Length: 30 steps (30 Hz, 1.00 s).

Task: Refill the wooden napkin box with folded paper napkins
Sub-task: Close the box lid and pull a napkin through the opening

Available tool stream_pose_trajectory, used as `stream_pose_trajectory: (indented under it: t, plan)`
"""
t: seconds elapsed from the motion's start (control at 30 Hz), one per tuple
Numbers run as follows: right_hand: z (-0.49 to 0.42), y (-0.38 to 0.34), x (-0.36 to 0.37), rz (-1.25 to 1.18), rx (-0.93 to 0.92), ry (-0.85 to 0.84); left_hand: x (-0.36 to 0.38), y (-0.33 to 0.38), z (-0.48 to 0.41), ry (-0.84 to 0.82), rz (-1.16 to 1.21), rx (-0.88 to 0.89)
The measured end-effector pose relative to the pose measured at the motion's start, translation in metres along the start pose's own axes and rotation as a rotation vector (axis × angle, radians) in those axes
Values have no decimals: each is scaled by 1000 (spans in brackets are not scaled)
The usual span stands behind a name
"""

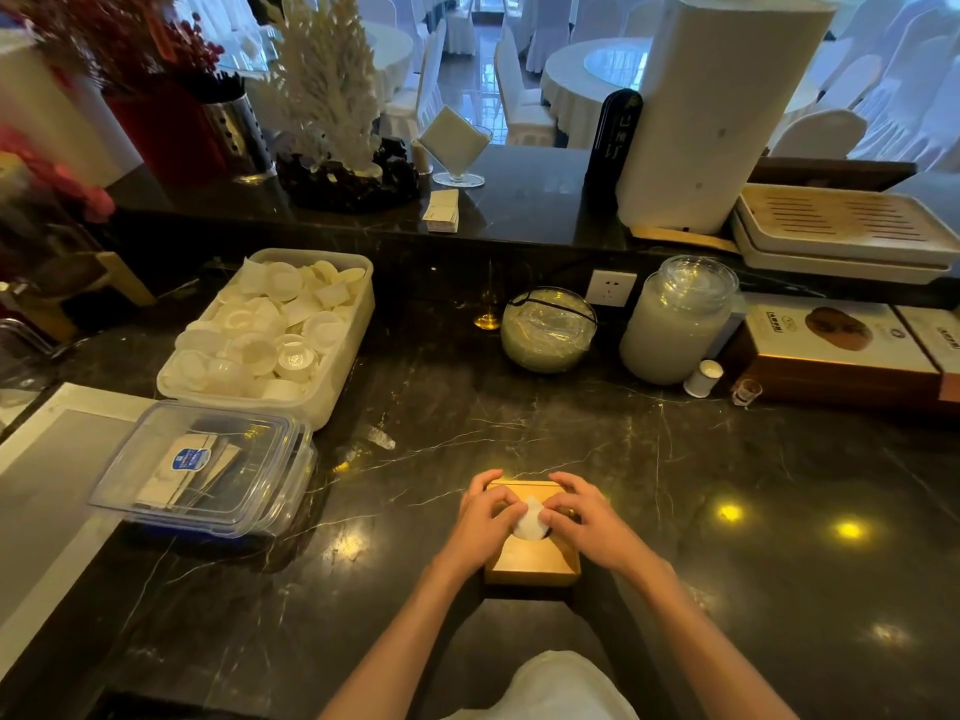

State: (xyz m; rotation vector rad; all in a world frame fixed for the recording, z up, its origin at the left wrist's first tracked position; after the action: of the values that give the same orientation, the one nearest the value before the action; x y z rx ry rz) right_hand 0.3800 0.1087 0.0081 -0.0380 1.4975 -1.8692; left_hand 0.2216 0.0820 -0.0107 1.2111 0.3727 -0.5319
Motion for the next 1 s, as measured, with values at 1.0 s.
stream_pose_trajectory:
  t: [1.0]
  plan:
    - [-3,5,3,-113,14,17,0,9,1,-51,-35,-9]
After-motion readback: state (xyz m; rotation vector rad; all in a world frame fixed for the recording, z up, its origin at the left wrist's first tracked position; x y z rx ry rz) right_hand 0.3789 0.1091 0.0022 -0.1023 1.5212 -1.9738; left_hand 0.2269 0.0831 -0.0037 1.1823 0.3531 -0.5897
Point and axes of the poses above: each hand's wrist, its own z-axis away from the middle knuckle, its own x-axis out of the palm, y = z × x, the point moved 8 cm from there along -z, towards the middle knuckle, and after that the axes turned 14 degrees about -z, right-handed, at the moved point
